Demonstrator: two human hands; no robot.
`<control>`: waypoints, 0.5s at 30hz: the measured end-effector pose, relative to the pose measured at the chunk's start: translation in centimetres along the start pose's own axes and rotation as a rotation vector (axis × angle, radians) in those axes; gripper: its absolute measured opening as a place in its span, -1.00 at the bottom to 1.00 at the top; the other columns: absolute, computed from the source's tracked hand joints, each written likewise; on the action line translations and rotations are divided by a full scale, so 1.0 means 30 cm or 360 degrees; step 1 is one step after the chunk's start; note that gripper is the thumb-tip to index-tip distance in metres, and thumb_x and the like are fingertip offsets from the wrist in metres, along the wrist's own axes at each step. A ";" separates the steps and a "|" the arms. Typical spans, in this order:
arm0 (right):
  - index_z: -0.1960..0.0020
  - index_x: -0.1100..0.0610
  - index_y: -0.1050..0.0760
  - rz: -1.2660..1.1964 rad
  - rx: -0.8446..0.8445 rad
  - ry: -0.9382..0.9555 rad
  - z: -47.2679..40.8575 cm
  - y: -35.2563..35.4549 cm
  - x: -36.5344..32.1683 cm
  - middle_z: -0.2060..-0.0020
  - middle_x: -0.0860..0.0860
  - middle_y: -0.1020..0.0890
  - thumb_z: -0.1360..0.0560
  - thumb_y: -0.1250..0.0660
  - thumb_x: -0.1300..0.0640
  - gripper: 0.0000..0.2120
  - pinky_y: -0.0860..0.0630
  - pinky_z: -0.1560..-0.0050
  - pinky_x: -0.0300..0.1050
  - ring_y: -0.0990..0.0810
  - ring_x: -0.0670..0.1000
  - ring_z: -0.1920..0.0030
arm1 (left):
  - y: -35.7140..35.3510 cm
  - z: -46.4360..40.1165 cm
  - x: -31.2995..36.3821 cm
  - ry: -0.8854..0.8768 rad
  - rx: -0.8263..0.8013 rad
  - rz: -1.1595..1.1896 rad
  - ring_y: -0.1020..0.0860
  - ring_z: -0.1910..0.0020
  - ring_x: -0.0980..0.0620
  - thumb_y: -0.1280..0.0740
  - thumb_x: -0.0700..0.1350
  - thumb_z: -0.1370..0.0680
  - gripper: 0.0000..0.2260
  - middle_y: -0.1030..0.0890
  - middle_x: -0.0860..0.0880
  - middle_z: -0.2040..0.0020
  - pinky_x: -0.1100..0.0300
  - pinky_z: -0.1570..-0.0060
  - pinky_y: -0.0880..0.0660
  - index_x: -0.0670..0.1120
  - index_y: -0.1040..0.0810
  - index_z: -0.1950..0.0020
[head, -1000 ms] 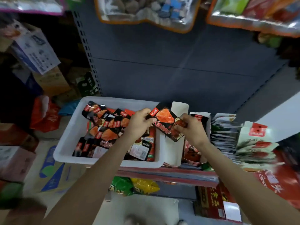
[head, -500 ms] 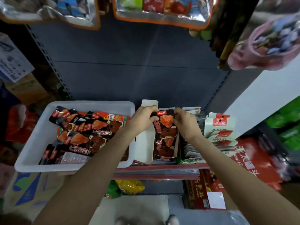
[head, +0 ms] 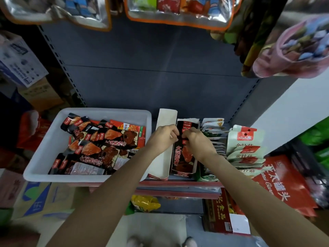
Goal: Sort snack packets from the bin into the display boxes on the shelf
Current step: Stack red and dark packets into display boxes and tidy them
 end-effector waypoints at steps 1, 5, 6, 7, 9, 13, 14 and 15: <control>-0.25 0.19 -0.47 -0.0042 0.0022 0.0017 0.001 -0.001 -0.011 -0.15 0.12 -0.50 -0.51 -0.22 0.34 -0.68 -0.49 -0.09 -0.03 -0.49 0.14 -0.18 | 0.026 0.008 -0.007 0.0007 0.0057 0.0016 -0.56 0.18 0.06 -0.33 -0.21 -0.52 -0.91 -0.59 0.04 0.16 0.19 0.11 -0.49 -0.09 -0.55 -0.01; -0.22 0.18 -0.49 -0.0355 0.0093 0.0076 0.000 -0.012 -0.086 -0.16 0.11 -0.52 -0.53 -0.24 0.28 -0.73 -0.49 -0.11 -0.02 -0.52 0.10 -0.14 | 0.128 0.084 -0.078 0.0047 0.0270 0.0017 -0.55 0.17 0.09 -0.36 -0.15 -0.52 -0.87 -0.58 0.06 0.13 0.19 0.11 -0.52 -0.11 -0.55 -0.05; -0.23 0.18 -0.48 -0.0415 0.0097 0.0090 -0.005 -0.018 -0.115 -0.16 0.11 -0.51 -0.53 -0.24 0.27 -0.72 -0.49 -0.11 -0.02 -0.53 0.10 -0.13 | 0.150 0.111 -0.108 0.0058 0.0319 0.0000 -0.55 0.17 0.10 -0.35 -0.16 -0.52 -0.88 -0.57 0.07 0.13 0.18 0.10 -0.54 -0.11 -0.55 -0.05; -0.24 0.17 -0.47 -0.0452 0.0097 0.0109 -0.010 -0.024 -0.151 -0.17 0.11 -0.51 -0.53 -0.24 0.27 -0.71 -0.48 -0.12 -0.03 -0.52 0.10 -0.14 | 0.172 0.139 -0.144 0.0080 0.0368 0.0002 -0.55 0.16 0.11 -0.34 -0.17 -0.53 -0.89 -0.57 0.07 0.13 0.17 0.08 -0.54 -0.12 -0.55 -0.05; -0.31 0.15 -0.42 -0.0507 0.0078 0.0164 -0.021 -0.046 -0.234 -0.22 0.10 -0.47 -0.55 -0.23 0.25 -0.67 -0.44 -0.19 -0.09 -0.46 0.08 -0.22 | 0.222 0.194 -0.234 0.0179 0.0455 0.0039 -0.54 0.09 0.11 -0.32 -0.20 -0.55 -0.89 -0.58 0.03 0.07 0.21 0.04 -0.51 -0.12 -0.55 -0.06; -0.43 0.09 -0.27 -0.0597 -0.0084 0.0242 -0.054 -0.139 -0.415 -0.33 0.07 -0.39 -0.55 -0.27 0.20 -0.53 -0.34 -0.31 -0.12 -0.35 0.05 -0.34 | 0.333 0.281 -0.453 0.0458 0.0531 -0.0132 -0.53 -0.11 -0.05 -0.28 -0.22 -0.57 -0.78 -0.55 -0.11 -0.16 0.15 -0.12 -0.44 -0.18 -0.52 -0.21; -0.45 0.09 -0.24 -0.0620 -0.0142 0.0252 -0.066 -0.173 -0.458 -0.35 0.09 -0.38 -0.54 -0.29 0.19 -0.49 -0.34 -0.32 -0.10 -0.35 0.07 -0.34 | 0.354 0.301 -0.518 0.0536 0.0520 -0.0196 -0.52 -0.14 -0.09 -0.29 -0.21 -0.57 -0.75 -0.54 -0.15 -0.19 0.11 -0.14 -0.44 -0.18 -0.49 -0.24; -0.48 0.10 -0.21 -0.0618 -0.0211 0.0262 -0.077 -0.211 -0.499 -0.38 0.10 -0.35 -0.54 -0.29 0.17 -0.46 -0.33 -0.35 -0.07 -0.34 0.09 -0.36 | 0.374 0.322 -0.580 0.0612 0.0496 -0.0245 -0.51 -0.18 -0.12 -0.30 -0.19 -0.56 -0.70 -0.52 -0.17 -0.23 0.07 -0.17 -0.45 -0.18 -0.46 -0.29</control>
Point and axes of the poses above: each hand's wrist, its own z-axis away from the middle knuckle, its own y-axis out of the back of the hand, x = y × z, the point moved 8 cm from there along -z, towards the middle knuckle
